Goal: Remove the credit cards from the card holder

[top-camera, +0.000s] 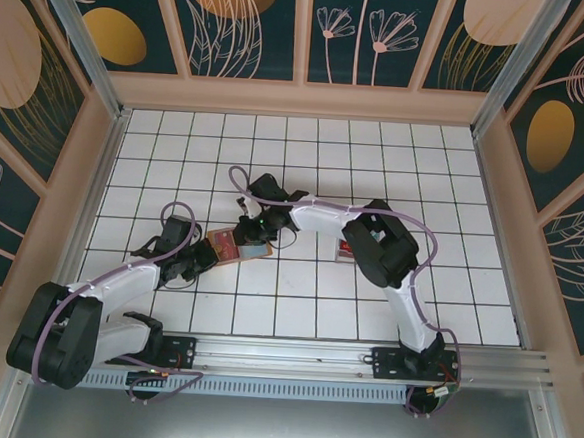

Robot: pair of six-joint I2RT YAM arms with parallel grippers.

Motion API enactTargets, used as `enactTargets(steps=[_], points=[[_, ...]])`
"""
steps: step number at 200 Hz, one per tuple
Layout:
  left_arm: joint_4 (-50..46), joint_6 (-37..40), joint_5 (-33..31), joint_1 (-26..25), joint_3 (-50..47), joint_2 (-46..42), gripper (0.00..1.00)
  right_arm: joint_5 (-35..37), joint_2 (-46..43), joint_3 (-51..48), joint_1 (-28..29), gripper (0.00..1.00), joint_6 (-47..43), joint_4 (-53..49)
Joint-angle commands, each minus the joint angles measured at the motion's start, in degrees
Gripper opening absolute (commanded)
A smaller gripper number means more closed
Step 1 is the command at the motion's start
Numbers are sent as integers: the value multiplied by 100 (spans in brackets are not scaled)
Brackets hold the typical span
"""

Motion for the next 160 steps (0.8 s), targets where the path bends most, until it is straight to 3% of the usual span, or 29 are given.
enactTargets(steps=[1,72,102,160], points=[[-27,16,98,15,67,37,2,75,185,85,59,15,-160,-233],[14,20,141,17,56,54,2,-86,297,217,142,16,-230,-293],[6,14,139,18,58,46,2,-123,249,186,142,0,-236,-246],[-65,10,73,17,41,35,2,155,-239,-246,-40,0,-20,88]])
